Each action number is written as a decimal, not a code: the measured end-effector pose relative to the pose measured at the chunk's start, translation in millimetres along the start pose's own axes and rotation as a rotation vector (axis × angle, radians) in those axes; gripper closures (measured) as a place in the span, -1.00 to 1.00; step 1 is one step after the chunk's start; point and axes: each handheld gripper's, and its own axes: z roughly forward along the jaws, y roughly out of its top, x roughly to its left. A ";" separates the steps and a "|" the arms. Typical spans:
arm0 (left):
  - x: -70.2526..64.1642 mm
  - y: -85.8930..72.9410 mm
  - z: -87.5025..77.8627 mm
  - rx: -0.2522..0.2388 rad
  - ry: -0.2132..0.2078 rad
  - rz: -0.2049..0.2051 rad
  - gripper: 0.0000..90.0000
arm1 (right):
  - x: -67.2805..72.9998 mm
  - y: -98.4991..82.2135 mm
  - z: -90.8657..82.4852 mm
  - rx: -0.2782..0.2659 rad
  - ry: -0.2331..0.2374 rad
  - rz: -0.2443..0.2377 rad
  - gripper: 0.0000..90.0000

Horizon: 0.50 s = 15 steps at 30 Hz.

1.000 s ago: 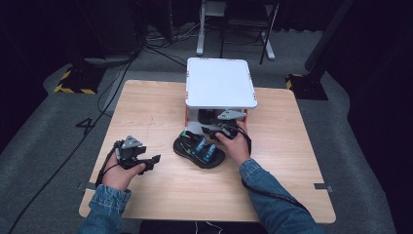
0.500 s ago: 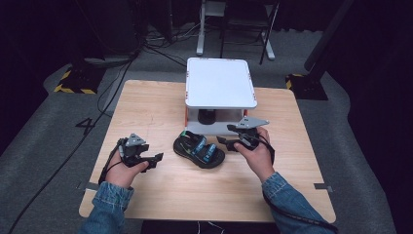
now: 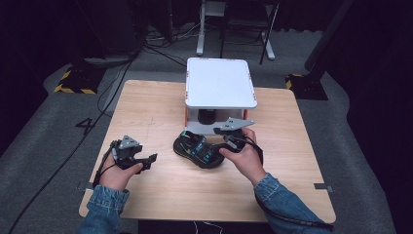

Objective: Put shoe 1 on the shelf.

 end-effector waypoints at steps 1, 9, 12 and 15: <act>0.7 -1.3 -1.7 -0.001 0.003 -0.008 -0.31 | 2.3 2.3 3.0 -0.001 0.010 -0.001 -0.24; 10.1 -11.1 -17.7 -0.018 0.044 -0.033 -0.30 | 14.6 21.6 42.3 0.001 0.045 -0.014 0.12; 16.4 -14.6 -21.3 -0.019 0.067 -0.043 -0.30 | 14.3 24.4 52.6 -0.008 0.047 -0.012 0.22; 19.8 -17.5 -22.7 -0.022 0.072 -0.058 -0.30 | 15.2 24.2 62.4 0.003 0.044 -0.007 0.15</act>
